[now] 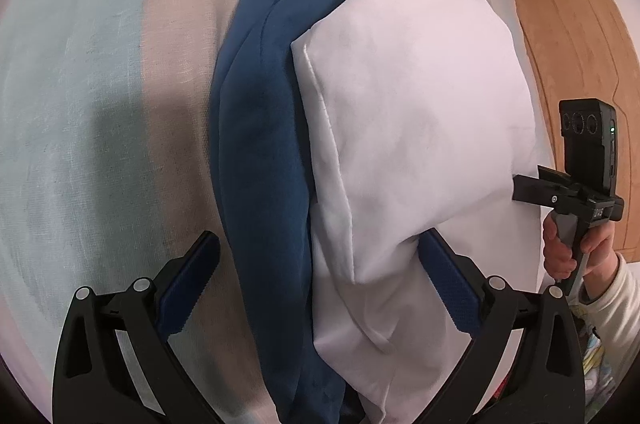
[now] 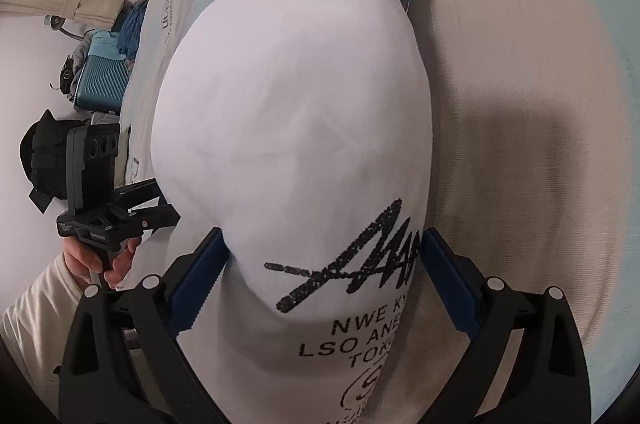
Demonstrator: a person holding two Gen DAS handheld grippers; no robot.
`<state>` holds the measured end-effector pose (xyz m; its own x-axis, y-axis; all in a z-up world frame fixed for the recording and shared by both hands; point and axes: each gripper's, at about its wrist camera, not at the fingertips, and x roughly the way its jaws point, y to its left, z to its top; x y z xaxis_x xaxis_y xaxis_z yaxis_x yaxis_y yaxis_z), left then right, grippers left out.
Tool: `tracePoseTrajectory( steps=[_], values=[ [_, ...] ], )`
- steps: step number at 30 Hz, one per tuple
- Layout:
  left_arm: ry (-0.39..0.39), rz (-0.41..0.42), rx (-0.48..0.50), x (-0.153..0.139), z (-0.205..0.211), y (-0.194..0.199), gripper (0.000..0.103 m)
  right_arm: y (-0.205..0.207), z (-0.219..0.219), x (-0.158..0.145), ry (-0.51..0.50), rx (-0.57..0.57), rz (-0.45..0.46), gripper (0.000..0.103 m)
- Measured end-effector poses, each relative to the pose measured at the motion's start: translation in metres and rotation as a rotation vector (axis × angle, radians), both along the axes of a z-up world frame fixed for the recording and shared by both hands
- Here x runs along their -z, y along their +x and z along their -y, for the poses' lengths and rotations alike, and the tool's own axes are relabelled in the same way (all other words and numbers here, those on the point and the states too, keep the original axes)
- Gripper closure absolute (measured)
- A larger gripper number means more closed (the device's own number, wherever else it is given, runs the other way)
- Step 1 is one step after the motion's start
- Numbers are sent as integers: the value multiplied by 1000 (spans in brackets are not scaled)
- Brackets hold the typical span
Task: Fold large clothes
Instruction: 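Close both tools on the white jacket bundle with the trousers on it, then lift the stacked white jacket and blue trousers with both tools and carry them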
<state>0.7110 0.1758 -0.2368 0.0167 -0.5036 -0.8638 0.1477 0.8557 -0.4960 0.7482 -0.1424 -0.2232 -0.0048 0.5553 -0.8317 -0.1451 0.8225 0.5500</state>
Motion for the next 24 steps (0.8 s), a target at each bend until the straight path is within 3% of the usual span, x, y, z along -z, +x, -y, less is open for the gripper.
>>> tracePoseTrajectory(
  steps=[17, 24],
  values=[
    [21, 21, -3, 6, 20, -4, 5, -2, -21, 12, -31, -5, -11, 11],
    [148, 141, 12, -13, 29, -3, 5, -4, -28, 25, -24, 8, -50, 11]
  ],
)
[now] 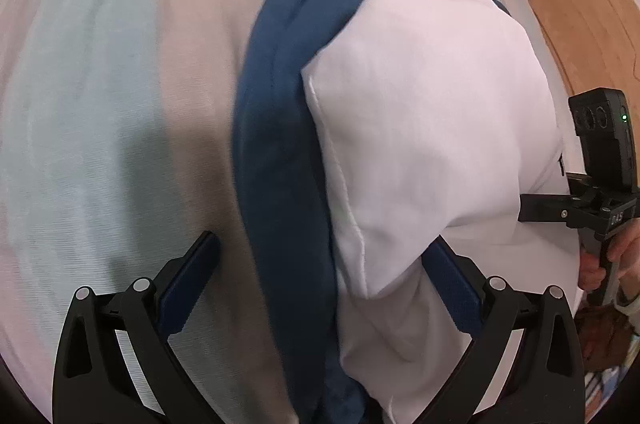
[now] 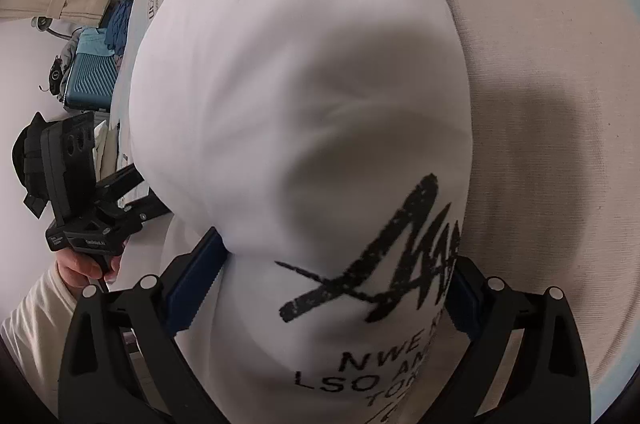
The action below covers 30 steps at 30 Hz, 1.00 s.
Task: Fold large clothes
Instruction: 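Lift the stacked white jacket and blue trousers with both tools and carry them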
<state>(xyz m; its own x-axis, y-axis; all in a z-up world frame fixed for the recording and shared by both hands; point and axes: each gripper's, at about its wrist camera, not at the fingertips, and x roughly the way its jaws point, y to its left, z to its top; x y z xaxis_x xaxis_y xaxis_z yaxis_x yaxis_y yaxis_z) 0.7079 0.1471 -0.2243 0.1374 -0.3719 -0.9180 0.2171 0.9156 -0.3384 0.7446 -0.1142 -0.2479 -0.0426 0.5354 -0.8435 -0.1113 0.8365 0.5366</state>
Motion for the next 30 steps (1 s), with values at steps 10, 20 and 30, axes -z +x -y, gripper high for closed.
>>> tracePoseTrajectory(
  steps=[10, 20, 30],
  values=[
    [-111, -88, 26, 7, 24, 2, 6, 4, -10, 1, 18, -27, 12, 18],
    [-88, -55, 21, -3, 61, -6, 14, 4, -17, -10, 40, -71, 44, 58],
    [-95, 26, -19, -28, 66, -26, 37, -4, -24, -22, 10, -94, 105, 61]
  ],
)
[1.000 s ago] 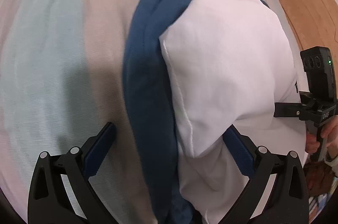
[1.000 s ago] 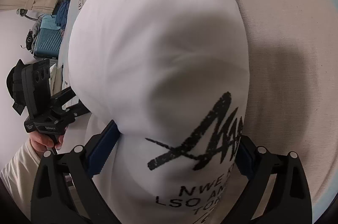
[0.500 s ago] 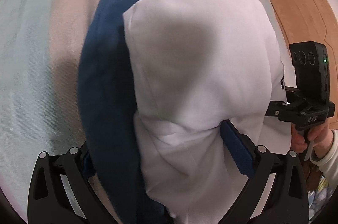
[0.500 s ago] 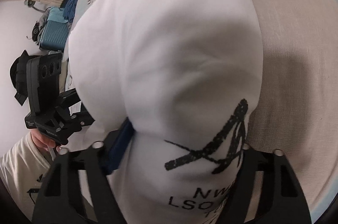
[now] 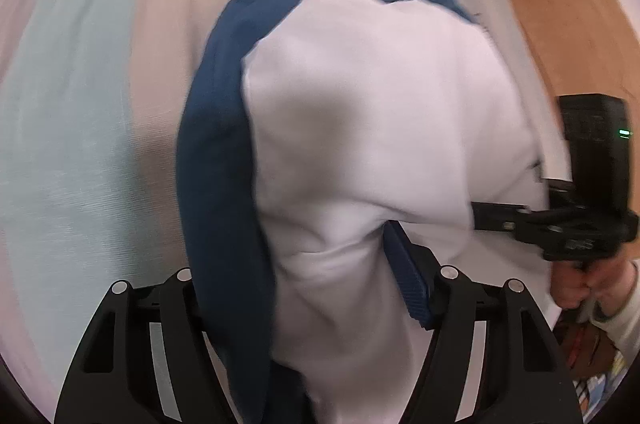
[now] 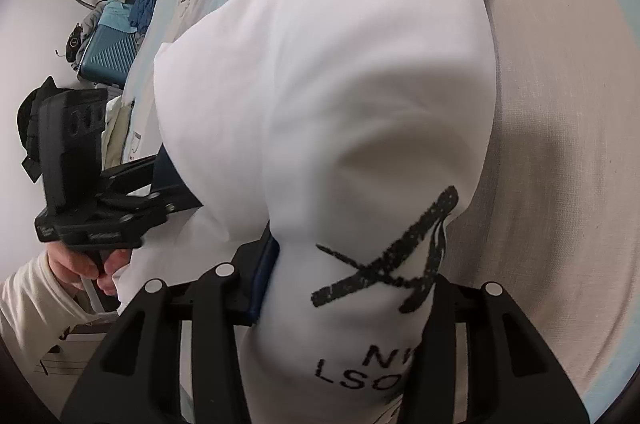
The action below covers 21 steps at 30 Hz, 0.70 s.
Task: Fold large clothes
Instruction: 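Lift the stacked white jacket and blue trousers with both tools and carry them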
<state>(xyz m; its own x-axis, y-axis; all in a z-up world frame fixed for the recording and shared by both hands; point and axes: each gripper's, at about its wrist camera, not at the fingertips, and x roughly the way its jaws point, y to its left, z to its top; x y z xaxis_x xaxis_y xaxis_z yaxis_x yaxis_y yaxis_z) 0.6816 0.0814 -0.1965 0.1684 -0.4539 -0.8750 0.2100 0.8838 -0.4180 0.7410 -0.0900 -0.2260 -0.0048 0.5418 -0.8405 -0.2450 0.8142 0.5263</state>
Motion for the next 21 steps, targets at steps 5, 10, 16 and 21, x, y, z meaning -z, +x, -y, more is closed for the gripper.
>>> tracePoseTrajectory(
  steps=[5, 10, 16, 21],
  values=[
    [-32, 32, 9, -3, 11, -8, 31, -1, 7, 4, 15, 13, -10, 60],
    [-111, 95, 50, -10, 19, -9, 31, 3, 4, 5, 17, 18, -13, 60],
    [-43, 28, 61, 28, 22, -4, 24, 2, 10, 13, 18, 28, -29, 56],
    [1, 19, 20, 36, 25, -2, 30, 1, 0, 7, -17, -10, 12, 64]
  ],
)
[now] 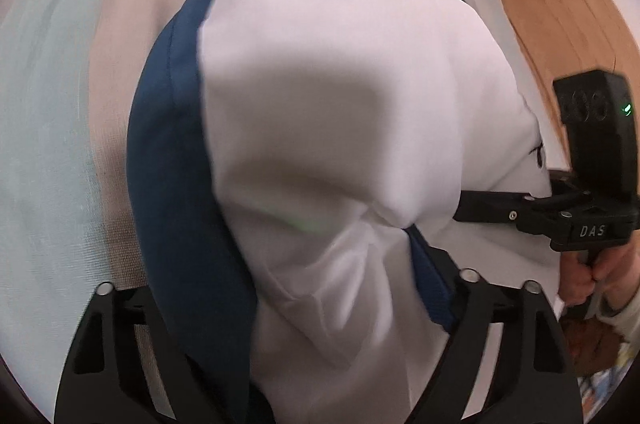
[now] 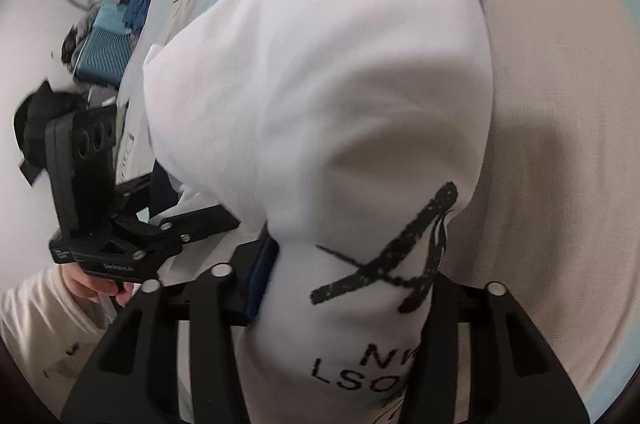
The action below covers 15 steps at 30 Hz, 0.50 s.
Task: Fold large clothes
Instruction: 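Lift the stacked white jacket and blue trousers with both tools and carry them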
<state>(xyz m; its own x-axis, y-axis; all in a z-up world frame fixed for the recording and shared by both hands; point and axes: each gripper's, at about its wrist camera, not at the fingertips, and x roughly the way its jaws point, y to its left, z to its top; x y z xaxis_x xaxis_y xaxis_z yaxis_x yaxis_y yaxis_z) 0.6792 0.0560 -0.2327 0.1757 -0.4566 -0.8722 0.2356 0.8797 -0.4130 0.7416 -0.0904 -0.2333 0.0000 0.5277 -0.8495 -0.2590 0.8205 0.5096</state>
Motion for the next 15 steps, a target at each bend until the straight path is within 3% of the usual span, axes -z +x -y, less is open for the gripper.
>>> tracePoseTrajectory(
  steps=[4, 7, 15],
  values=[
    [-16, 5, -9, -6, 15, -4, 56, -4, 1, -6, 15, 0, 23, 71],
    [3, 28, 20, -13, 25, -12, 69, -7, 4, -10, 14, 15, 33, 73],
    [-4, 58, 32, -36, 22, -9, 78, -19, -2, -40, 40, -16, 115, 74]
  ],
)
